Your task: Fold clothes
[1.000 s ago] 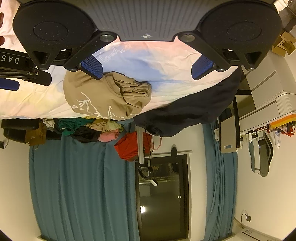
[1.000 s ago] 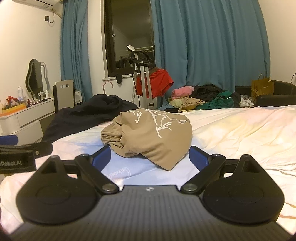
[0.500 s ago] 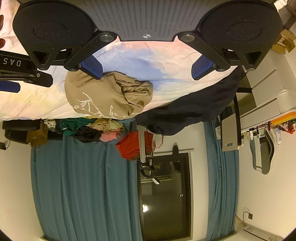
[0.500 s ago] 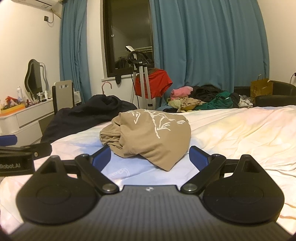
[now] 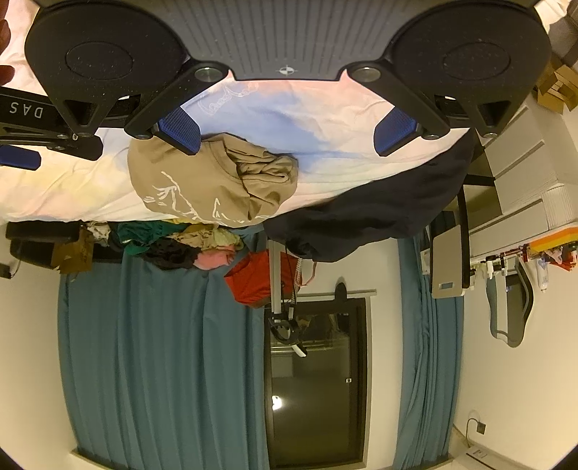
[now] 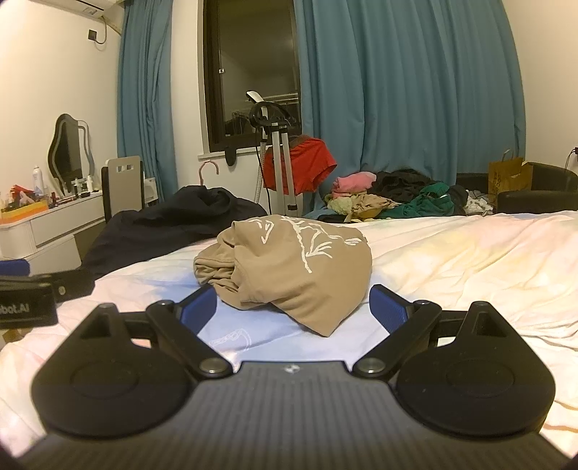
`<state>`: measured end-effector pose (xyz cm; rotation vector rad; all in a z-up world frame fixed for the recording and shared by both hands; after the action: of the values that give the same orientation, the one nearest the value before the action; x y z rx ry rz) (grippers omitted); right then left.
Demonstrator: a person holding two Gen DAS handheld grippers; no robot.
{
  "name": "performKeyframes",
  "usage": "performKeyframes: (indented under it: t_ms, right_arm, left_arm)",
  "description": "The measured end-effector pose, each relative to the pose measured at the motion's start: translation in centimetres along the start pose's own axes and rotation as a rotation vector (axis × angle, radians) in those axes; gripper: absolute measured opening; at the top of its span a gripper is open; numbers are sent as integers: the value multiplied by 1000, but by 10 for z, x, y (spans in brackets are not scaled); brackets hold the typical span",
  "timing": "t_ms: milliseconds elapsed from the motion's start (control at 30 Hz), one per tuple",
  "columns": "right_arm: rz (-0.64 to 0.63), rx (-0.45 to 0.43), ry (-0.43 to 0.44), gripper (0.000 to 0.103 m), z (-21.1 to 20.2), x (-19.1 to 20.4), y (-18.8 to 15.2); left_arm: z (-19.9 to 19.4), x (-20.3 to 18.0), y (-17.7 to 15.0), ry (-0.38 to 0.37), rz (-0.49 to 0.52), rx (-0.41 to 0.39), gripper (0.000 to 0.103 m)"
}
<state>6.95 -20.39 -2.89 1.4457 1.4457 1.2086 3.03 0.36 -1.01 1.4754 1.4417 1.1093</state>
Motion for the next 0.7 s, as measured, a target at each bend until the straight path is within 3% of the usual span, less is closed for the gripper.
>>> performKeyframes:
  t_ms: [700]
  right_arm:
    - [-3, -14, -8, 93, 11, 6, -10]
  left_arm:
    - [-5, 6, 8, -33, -34, -11, 103]
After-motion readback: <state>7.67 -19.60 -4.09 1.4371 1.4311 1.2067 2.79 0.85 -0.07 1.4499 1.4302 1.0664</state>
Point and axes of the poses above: each gripper's, at about its wrist camera, not at the fingertips, and z roughly the way its jaws point, x to its left, y to its top, the point moved 4 cm from there along z, roughly the way its jaws point, and after that the axes turned 2 degrees about y, right-handed, at the moved point
